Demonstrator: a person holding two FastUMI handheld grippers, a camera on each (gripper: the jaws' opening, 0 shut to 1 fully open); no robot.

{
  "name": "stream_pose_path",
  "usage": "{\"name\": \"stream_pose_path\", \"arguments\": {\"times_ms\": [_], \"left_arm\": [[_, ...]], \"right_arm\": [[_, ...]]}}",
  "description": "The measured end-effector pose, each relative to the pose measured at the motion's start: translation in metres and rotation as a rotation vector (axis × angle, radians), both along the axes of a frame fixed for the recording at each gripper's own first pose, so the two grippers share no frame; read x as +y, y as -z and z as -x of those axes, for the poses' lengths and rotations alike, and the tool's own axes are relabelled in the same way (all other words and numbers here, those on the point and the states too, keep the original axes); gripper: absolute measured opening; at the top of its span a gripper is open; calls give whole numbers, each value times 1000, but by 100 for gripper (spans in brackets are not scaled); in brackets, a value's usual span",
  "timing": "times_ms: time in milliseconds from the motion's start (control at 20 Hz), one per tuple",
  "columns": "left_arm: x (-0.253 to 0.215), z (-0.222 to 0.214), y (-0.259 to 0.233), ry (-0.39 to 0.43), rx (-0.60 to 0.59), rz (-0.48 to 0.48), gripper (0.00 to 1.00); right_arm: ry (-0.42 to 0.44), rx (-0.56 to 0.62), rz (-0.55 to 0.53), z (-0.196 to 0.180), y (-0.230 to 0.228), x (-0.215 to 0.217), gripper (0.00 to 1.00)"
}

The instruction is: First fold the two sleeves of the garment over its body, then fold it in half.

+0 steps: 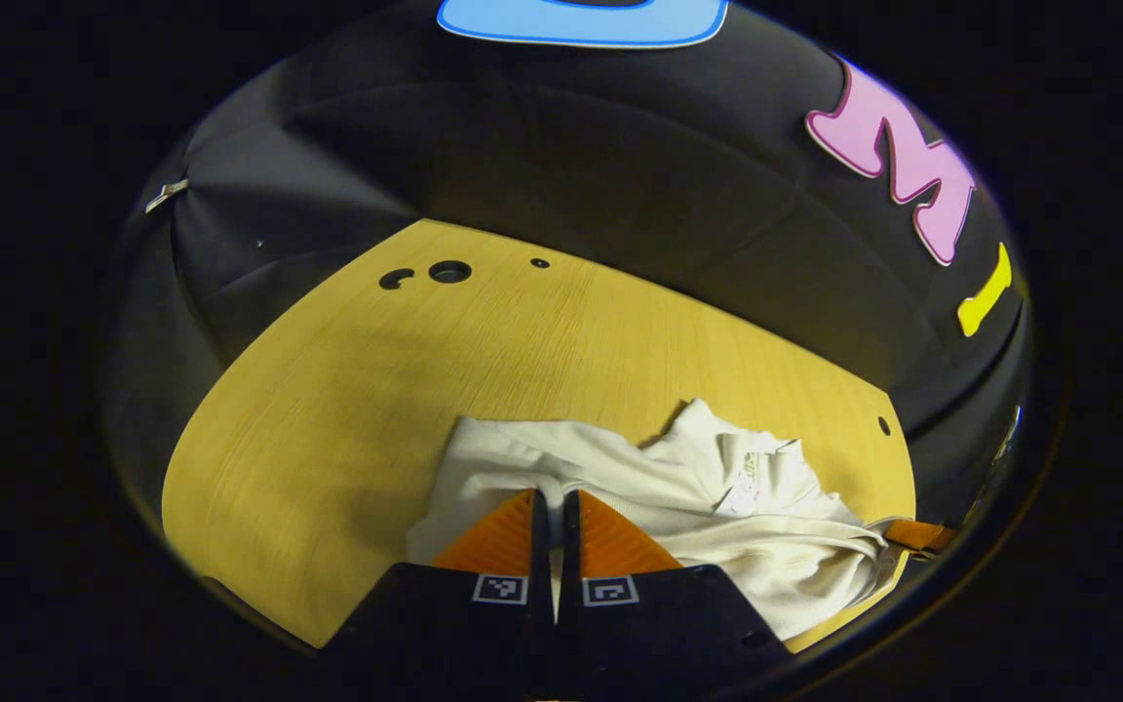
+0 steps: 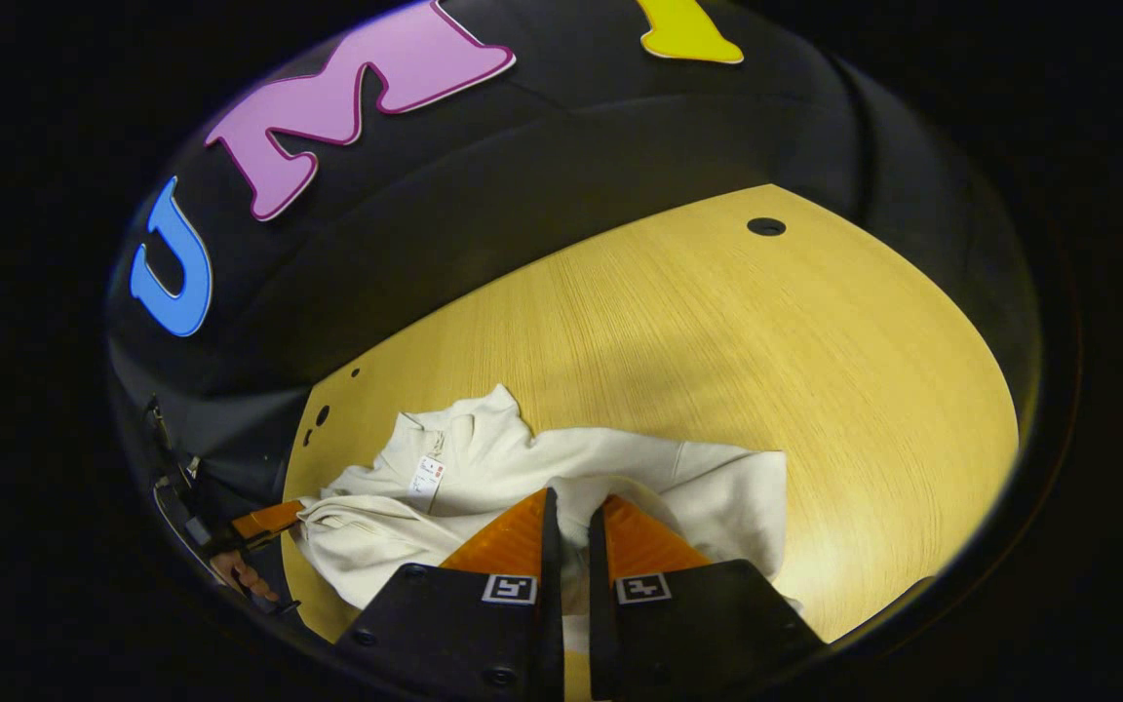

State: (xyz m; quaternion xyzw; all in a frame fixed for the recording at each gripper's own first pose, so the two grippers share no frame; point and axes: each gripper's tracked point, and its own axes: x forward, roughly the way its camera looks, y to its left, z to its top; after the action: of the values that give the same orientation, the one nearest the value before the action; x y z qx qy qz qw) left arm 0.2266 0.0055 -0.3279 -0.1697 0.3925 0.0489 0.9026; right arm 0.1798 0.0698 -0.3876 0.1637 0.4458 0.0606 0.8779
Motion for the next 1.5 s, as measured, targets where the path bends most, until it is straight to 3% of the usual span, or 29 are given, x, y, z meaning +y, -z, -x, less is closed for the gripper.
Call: {"name": "stream_pose_path", "arguments": {"times_ms": [400,600,650,800,850,950,1000,1050,1100,1150,1200,1400,1450,1500], "left_arm": [[-7,-4,40,39,74,-115,6],[-8,-6,42,32,64,-109,7],[-8,-6,43,35,64,-104,7],[-6,-4,41,47,59,-92,18],[-5,-4,40,51,66,-91,24],[-1,-1,34,47,66,-104,29],[1,1,27,46,55,-107,40],[-1,2,20,50,38,-98,43],[-2,6,12,57,23,-86,52],[-5,9,4,70,10,-75,51],[-10,14,-2,88,3,-55,65],[-16,36,-32,132,-32,-30,72],[-18,41,-43,140,-50,-19,72],[-19,49,-51,147,-64,-9,72]], "right_arm": [[-70,108,75,-1,57,6,16],[-77,85,91,-4,58,10,22],[-73,89,84,-4,57,10,17],[-62,95,70,-4,54,13,37],[-66,87,65,-3,51,15,33],[-78,62,50,-3,40,19,43],[-83,48,37,-1,32,22,36],[-89,30,23,-1,23,24,39],[-93,9,9,1,14,27,57],[-93,-11,-2,1,3,28,62],[-95,-30,-17,3,-9,28,64],[-93,-95,-68,11,-52,30,81],[-92,-113,-74,14,-64,31,89],[-89,-129,-79,17,-73,31,89]]}}
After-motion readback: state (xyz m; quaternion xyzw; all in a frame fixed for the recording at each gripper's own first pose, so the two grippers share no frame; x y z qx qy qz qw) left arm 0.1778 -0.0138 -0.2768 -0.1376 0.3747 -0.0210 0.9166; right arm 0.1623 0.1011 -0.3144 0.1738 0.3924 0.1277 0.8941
